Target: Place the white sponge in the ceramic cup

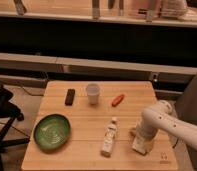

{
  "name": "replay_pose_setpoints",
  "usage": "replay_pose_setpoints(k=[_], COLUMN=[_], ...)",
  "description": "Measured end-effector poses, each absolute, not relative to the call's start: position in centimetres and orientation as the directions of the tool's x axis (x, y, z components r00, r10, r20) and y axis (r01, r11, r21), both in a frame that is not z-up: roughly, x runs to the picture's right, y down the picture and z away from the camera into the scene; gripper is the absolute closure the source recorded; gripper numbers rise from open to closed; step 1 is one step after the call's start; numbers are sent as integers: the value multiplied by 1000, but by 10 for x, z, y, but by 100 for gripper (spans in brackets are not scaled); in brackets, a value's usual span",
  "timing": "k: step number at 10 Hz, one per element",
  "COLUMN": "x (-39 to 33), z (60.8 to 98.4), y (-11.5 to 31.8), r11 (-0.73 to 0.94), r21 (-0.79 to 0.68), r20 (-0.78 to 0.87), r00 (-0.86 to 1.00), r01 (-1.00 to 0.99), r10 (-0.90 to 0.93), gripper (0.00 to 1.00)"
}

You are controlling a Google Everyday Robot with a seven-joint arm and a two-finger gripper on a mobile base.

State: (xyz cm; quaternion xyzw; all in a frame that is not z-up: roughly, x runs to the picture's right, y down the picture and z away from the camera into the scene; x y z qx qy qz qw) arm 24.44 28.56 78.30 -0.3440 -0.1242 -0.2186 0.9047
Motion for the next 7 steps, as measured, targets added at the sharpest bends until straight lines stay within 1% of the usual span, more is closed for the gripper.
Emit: replay_pose_setpoints(k=[1,2,4,7], x=[245,245,245,244], z=[783,783,783,781], y=[287,287,288,285], r11=[666,665,661,659], r21=[-568,-569,-570,-570], r20=[377,378,380,379], r00=[873,872,870,868], r01=[483,484,488,491], r10=[-311,-312,-315,-319], gripper=[25,27,38,67])
